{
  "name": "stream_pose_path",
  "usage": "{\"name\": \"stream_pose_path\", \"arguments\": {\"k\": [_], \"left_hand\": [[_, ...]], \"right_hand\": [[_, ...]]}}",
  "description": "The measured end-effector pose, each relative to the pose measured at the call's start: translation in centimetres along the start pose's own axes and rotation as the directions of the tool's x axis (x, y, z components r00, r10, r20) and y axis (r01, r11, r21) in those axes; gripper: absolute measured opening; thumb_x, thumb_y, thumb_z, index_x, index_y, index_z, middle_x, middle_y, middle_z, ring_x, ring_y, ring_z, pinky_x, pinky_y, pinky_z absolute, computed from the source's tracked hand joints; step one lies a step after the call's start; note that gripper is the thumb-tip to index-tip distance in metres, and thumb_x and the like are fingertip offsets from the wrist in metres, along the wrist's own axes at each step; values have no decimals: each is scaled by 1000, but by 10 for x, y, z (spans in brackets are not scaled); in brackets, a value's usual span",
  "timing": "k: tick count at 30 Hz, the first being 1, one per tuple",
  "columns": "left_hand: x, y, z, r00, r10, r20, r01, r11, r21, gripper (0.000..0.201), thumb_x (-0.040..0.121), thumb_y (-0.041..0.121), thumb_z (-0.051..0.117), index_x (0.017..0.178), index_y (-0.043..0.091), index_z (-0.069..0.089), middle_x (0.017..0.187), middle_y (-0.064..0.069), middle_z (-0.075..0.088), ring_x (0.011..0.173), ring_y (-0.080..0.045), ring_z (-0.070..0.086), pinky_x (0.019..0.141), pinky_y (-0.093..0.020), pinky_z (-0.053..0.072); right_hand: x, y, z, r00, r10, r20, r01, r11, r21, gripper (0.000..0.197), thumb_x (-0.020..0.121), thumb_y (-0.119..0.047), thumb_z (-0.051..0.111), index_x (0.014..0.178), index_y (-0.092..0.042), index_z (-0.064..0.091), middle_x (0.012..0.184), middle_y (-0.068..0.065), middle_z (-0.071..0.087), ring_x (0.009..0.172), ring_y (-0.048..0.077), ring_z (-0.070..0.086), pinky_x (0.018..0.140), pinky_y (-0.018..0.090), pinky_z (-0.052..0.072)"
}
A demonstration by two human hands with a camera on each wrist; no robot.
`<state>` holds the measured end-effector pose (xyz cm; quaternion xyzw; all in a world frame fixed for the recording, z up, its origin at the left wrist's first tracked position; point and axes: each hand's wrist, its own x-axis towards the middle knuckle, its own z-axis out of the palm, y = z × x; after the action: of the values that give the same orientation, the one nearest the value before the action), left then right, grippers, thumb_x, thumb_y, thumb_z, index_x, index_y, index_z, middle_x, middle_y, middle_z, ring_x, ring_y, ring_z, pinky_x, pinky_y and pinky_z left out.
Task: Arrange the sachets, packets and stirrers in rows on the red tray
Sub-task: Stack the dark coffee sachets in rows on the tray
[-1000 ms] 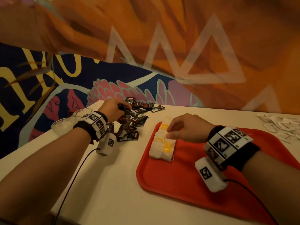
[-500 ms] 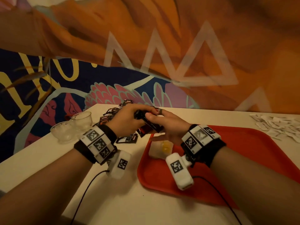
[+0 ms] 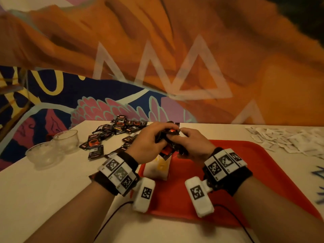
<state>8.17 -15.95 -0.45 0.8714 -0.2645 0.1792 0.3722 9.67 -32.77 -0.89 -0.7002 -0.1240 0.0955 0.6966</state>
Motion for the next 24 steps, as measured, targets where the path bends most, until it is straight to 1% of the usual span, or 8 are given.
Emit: {"name": "stream_pose_path", "arguments": {"k": [2, 5, 8, 11, 15, 20, 22, 24], "left_hand": [[6, 2, 6, 999, -4, 52, 0, 996, 88, 58, 89, -5, 56, 135, 31, 56, 127, 2, 53, 119, -10, 49, 103, -20, 40], [12, 9, 10, 989, -15, 148, -5, 991, 137, 59, 92, 10, 58, 144, 35, 43, 132, 6, 37, 119, -7, 42, 99, -5, 33], [15, 15, 12, 973, -38, 229, 1, 987, 160, 59, 92, 36, 57, 146, 41, 33, 134, 10, 29, 121, -15, 40, 100, -21, 41], [18, 21, 11, 969, -42, 244, -12, 976, 216, 55, 94, 50, 35, 148, 44, 25, 138, 14, 25, 127, -15, 33, 107, -36, 39], [23, 21, 12, 970, -26, 242, -22, 981, 194, 64, 96, 41, 27, 158, 39, 9, 140, 24, 18, 137, -13, 24, 115, -34, 27], [30, 21, 20, 999, 23, 37, -24, 1000, 11, 83, 96, 18, 61, 156, 40, 7, 140, 11, 36, 124, 3, 44, 102, -14, 40], [32, 21, 20, 1000, 10, -13, -11, 992, -122, 90, 91, 9, 69, 155, 39, 13, 140, 12, 43, 122, 2, 53, 97, -18, 48], [33, 22, 18, 998, -42, -43, 27, 954, -299, 91, 86, 5, 73, 154, 35, 21, 133, 16, 46, 110, 6, 61, 83, -21, 56]], "right_hand": [[-1, 0, -4, 1000, 19, -6, -18, 997, 70, 23, 95, -17, 63, 113, -3, 64, 94, 12, 67, 69, 16, 65, 50, 24, 51], [-2, -4, -12, 999, 27, 19, -30, 982, 186, 23, 97, -3, 52, 117, -6, 64, 102, 16, 70, 78, 22, 69, 55, 30, 56], [-3, -7, -21, 998, 41, 54, -57, 938, 343, 38, 88, 2, 45, 120, -6, 64, 111, 21, 68, 90, 29, 68, 62, 36, 55], [-4, -9, -26, 991, 4, 137, -64, 899, 433, 41, 88, -10, 48, 126, -4, 61, 109, 16, 67, 93, 26, 64, 70, 37, 54], [1, -9, -29, 994, -84, 66, 62, 957, 283, 31, 95, -25, 62, 124, -15, 61, 108, 8, 71, 88, 20, 70, 65, 35, 55], [4, -12, -35, 987, -154, -36, 158, 955, 252, 21, 94, -15, 64, 114, -17, 62, 99, 10, 70, 75, 19, 69, 52, 30, 54], [4, -12, -37, 982, -171, -78, 186, 951, 249, 19, 93, -13, 65, 111, -17, 64, 105, 12, 69, 76, 20, 71, 51, 30, 54], [6, -12, -39, 976, -185, -111, 208, 944, 257, 21, 92, -11, 65, 112, -15, 66, 112, 15, 69, 84, 25, 72, 60, 37, 59]]}}
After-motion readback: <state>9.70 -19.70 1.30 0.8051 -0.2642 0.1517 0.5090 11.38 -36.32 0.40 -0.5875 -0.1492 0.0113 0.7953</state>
